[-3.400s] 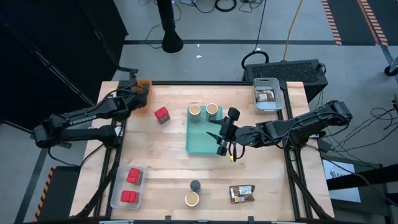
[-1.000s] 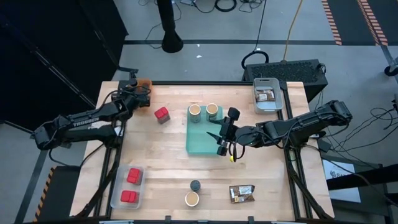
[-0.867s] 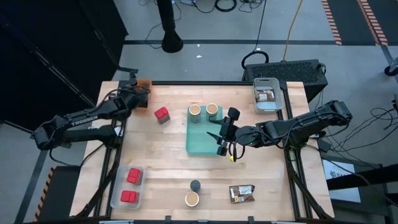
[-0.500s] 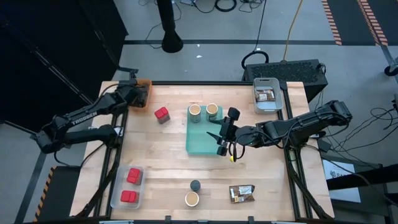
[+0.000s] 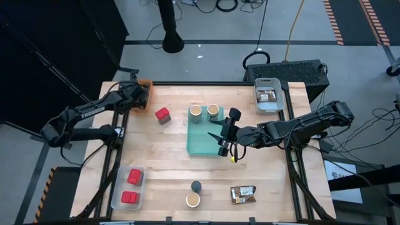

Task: Sort spices by type
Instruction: Put the black seasoning can into the orange bin

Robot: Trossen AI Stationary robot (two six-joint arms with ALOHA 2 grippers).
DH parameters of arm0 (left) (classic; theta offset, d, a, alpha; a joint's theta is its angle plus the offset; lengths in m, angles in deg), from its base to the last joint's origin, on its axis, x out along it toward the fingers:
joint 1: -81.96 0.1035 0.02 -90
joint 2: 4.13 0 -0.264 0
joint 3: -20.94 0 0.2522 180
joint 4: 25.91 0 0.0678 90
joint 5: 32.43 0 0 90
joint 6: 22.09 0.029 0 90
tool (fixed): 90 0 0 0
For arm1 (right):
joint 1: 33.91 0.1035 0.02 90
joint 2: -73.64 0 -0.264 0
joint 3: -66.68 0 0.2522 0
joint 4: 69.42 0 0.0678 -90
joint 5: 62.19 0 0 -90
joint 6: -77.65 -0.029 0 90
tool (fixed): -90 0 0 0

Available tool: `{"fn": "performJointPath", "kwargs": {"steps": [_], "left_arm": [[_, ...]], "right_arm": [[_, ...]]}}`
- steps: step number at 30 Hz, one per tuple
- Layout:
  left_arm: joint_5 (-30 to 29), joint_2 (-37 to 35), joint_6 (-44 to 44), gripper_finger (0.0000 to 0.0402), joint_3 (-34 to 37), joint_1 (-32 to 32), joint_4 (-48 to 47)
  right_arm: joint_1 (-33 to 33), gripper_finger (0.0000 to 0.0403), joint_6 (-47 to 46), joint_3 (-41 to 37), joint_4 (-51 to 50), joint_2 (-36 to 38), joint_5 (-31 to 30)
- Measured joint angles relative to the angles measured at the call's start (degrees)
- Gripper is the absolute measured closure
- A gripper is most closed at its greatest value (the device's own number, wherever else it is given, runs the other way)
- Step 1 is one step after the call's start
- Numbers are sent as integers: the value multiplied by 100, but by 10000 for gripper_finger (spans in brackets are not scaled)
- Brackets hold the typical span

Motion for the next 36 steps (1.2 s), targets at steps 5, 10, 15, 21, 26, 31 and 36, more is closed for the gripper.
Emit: {"fn": "performJointPath", "kwargs": {"steps": [5,10,15,21,26,31,36], "left_arm": [[239,36,122,401,0,-61,158],[394,40,253,401,2,-64,144],[403,40,591,401,2,-65,211],[640,40,1303,401,2,-63,646],[517,38,1448,401,4,-65,747],[303,38,1448,401,4,-65,740],[289,11,1444,401,-51,-73,592]], "right_arm": [[1,213,0,0,0,0,0],[-1,213,0,0,0,0,0],[0,213,0,0,-2,0,0],[-1,213,-22,0,-2,0,0],[-1,213,-24,0,-2,0,0],[1,213,-24,0,-2,0,0],[-1,213,-24,0,-2,0,0]]}}
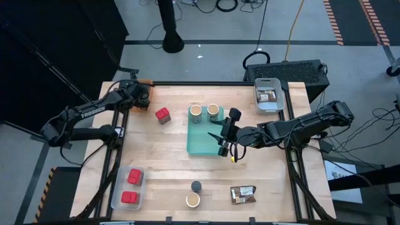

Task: Sort spices by type
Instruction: Put the black seasoning can into the orange bin, then adjust the black seasoning can in the orange bin

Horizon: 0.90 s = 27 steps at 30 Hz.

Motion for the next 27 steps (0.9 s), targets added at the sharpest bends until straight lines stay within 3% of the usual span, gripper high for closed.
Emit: {"fn": "performJointPath", "kwargs": {"steps": [6,13,19,27], "left_arm": [[48,-222,-279,401,-470,-285,-564],[1068,-49,-859,401,-731,-754,-389],[634,380,-1045,401,-731,-833,-412],[541,794,-1047,401,-734,-843,-407]], "right_arm": [[-4,213,0,0,0,0,-2],[-111,213,-1,0,0,0,-2],[-109,213,-42,0,-2,0,0],[-107,213,-42,0,-50,2,0]]}}
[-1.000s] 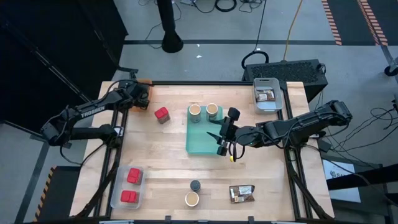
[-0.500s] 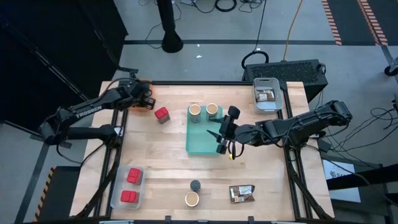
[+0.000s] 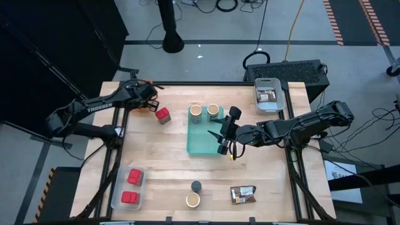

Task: Sort spices by type
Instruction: Adjust the black seasoning can in the orange bin

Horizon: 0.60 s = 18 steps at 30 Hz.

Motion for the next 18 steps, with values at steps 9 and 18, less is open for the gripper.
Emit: {"fn": "performJointPath", "kwargs": {"steps": [9,18], "left_arm": [[-6,-17,-7,401,-8,-37,-238],[65,-89,-7,401,-6,-105,-416]], "right_arm": [[0,213,-1,0,-18,-2,0],[-1,213,-1,0,-16,-2,0]]}}
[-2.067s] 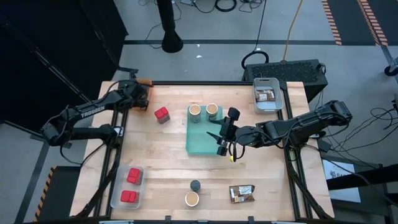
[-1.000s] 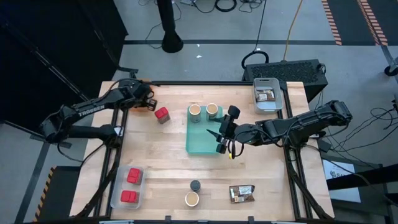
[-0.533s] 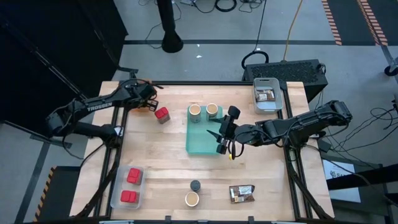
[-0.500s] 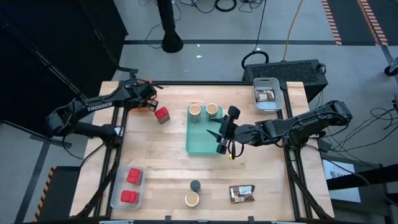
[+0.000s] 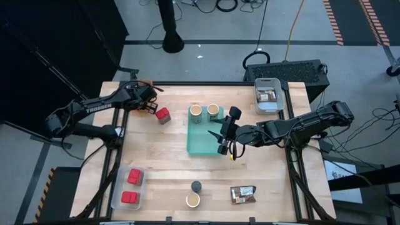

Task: Sort spices by type
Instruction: Adjust the black seasoning can in the orange bin

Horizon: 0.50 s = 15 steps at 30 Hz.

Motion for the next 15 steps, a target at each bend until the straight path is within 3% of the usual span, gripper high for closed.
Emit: {"fn": "performJointPath", "kwargs": {"steps": [15], "left_arm": [[-199,4,49,401,-207,1,-131]], "right_arm": [[1,213,1,0,2,0,0]]}}
